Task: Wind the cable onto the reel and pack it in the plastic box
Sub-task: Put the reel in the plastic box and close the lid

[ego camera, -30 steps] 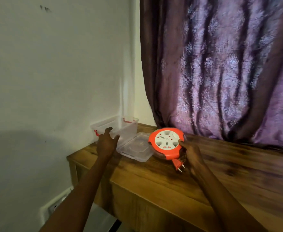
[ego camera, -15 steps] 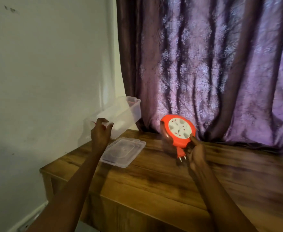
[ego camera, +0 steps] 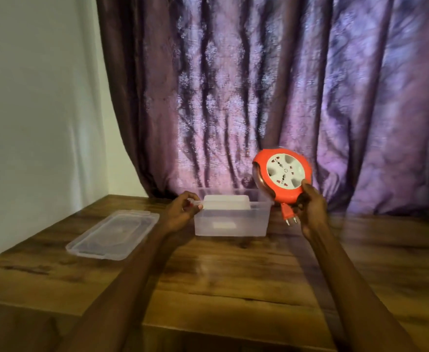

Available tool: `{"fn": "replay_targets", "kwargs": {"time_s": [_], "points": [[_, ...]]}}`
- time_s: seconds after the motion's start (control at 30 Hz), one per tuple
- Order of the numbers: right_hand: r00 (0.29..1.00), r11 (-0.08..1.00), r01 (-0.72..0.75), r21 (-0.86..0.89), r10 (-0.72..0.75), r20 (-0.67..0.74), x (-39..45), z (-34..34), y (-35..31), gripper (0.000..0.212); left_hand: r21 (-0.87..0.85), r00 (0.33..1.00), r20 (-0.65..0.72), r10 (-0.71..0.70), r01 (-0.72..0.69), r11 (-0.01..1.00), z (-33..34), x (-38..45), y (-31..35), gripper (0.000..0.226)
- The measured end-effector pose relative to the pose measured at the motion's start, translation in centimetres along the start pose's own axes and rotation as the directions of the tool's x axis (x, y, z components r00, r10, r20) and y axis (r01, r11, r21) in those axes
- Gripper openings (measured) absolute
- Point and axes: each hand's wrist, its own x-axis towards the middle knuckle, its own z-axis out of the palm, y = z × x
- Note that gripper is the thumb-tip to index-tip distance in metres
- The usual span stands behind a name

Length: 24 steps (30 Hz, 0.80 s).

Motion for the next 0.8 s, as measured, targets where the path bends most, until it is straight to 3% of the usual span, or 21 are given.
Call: {"fn": "replay_targets", "kwargs": {"time_s": [0.13,0.3,0.53,0.7,0.8], "points": [[0.998,0.983,0.053,-0.178,-0.049,0.028,1.2,-1.2,-1.7,0.021,-0.326,0.987,0.144,-0.078,0.122,0.938,3.3,-1.2,-0.4,0.017],[0.989,0.906,0.088,-0.415,-0.031,0.142,2.4,-0.7,-2.2,0.031,-0.382,0.969,0.229,-0.098,0.182,0.906,4.6,-1.1,-2.0,0.02],[0.922,0.767,0.198,-0.61,0.066,0.382,3.2,2.0,-1.8,0.033,-0.338,0.967,0.218,-0.131,0.201,0.92,4.7,-1.1,-3.4,0.032],[0.869,0.625,0.23,-0.746,0.213,0.447,3.6,3.8,-0.8,0.013,-0.131,0.992,0.114,-0.057,0.072,0.989,4.7,-1.4,-3.6,0.037],[0.826,0.549,0.21,-0.809,0.343,0.447,3.9,3.9,0.0,0.016,-0.077,0.996,0.083,-0.039,0.045,0.996,4.9,-1.5,-3.8,0.04]]}}
